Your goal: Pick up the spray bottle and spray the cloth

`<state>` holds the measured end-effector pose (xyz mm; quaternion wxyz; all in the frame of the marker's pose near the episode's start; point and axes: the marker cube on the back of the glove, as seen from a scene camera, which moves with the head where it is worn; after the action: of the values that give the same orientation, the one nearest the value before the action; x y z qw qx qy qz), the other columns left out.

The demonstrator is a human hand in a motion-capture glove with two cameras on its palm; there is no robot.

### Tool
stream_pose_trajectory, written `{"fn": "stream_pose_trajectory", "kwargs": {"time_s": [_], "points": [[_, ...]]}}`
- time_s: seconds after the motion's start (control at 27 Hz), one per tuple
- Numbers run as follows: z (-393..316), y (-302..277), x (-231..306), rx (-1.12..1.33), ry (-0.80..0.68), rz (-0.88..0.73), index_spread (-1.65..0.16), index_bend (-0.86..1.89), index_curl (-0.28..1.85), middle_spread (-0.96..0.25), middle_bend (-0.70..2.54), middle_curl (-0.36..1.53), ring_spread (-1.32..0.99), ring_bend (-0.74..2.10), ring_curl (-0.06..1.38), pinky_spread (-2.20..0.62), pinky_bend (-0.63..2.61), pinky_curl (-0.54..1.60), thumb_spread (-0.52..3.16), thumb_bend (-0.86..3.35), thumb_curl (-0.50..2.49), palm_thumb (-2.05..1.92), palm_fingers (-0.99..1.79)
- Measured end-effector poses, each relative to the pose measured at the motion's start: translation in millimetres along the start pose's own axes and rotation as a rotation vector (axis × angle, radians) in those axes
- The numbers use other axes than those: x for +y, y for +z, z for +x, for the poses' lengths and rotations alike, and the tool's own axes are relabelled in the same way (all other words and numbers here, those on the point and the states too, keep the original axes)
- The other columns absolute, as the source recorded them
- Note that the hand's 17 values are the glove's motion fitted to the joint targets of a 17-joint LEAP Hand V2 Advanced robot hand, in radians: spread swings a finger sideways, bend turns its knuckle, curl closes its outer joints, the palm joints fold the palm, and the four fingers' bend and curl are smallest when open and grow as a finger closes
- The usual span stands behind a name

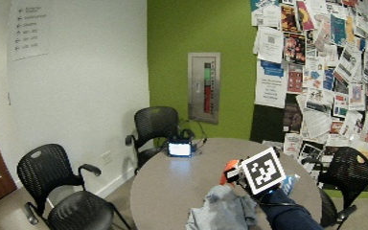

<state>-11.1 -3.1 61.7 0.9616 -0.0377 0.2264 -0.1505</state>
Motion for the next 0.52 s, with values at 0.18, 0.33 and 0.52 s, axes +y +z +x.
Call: {"fn": "stream_pose_trajectory", "kwargs": {"time_s": [0.18,0.33,0.52], "points": [[-12,10,12,0.054,-0.081,-0.066,-0.31,0.18,0.59,-0.2,0.61,0.54,-0.25,0.67,0.48,-0.35,0.49,0.43,0.42,-0.03,0.75,0.98,1.34],[-12,5,2,0.045,-0.077,-0.05,-0.31,0.18,0.59,-0.2,0.61,0.53,-0.25,0.67,0.48,-0.35,0.49,0.43,0.43,-0.03,0.75,0.98,1.34],[-10,4,0,0.045,-0.072,-0.04,-0.31,0.18,0.59,-0.2,0.61,0.53,-0.25,0.67,0.48,-0.36,0.49,0.43,0.43,-0.03,0.75,0.98,1.34]]}}
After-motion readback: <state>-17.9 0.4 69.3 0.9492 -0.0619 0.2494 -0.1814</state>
